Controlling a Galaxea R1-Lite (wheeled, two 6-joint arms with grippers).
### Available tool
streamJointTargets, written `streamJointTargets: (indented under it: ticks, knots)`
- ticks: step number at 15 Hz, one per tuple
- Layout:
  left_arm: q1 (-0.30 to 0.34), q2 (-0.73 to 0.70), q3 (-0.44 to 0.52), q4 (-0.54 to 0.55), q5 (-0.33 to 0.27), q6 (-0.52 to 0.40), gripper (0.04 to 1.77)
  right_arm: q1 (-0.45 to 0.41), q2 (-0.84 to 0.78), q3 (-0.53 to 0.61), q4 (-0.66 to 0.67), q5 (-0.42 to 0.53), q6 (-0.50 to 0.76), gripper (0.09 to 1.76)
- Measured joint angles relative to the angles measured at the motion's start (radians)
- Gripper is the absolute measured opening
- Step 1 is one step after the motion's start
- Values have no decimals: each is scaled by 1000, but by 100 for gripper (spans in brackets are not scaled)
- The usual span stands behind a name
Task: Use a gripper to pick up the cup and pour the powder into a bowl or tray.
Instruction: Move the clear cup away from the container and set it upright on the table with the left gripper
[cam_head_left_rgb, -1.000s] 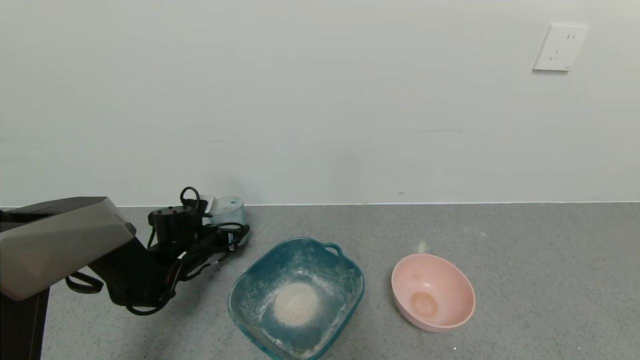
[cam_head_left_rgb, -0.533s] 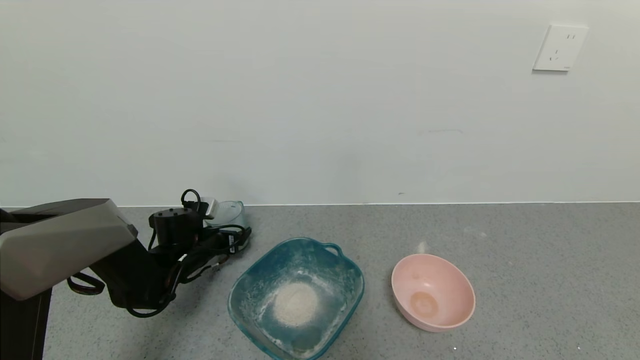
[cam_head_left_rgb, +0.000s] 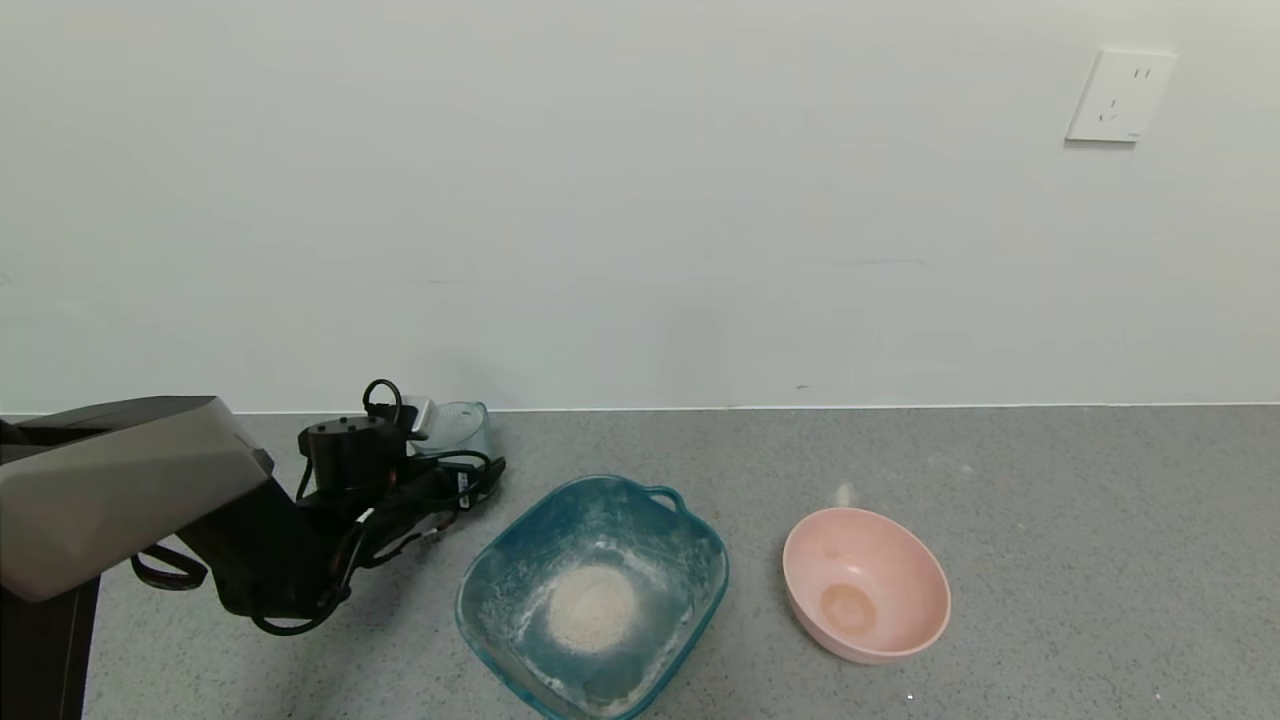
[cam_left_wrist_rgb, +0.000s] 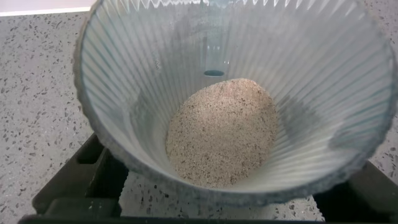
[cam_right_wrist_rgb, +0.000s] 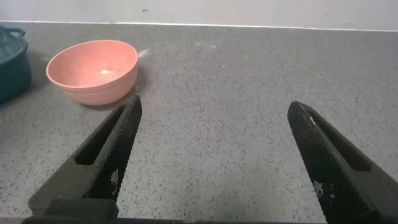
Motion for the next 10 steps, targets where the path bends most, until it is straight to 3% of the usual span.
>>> streamJointTargets:
  ticks: [10]
  knots:
    - [3, -136, 68, 56, 3, 7, 169, 0, 0, 0, 0, 0, 0, 171]
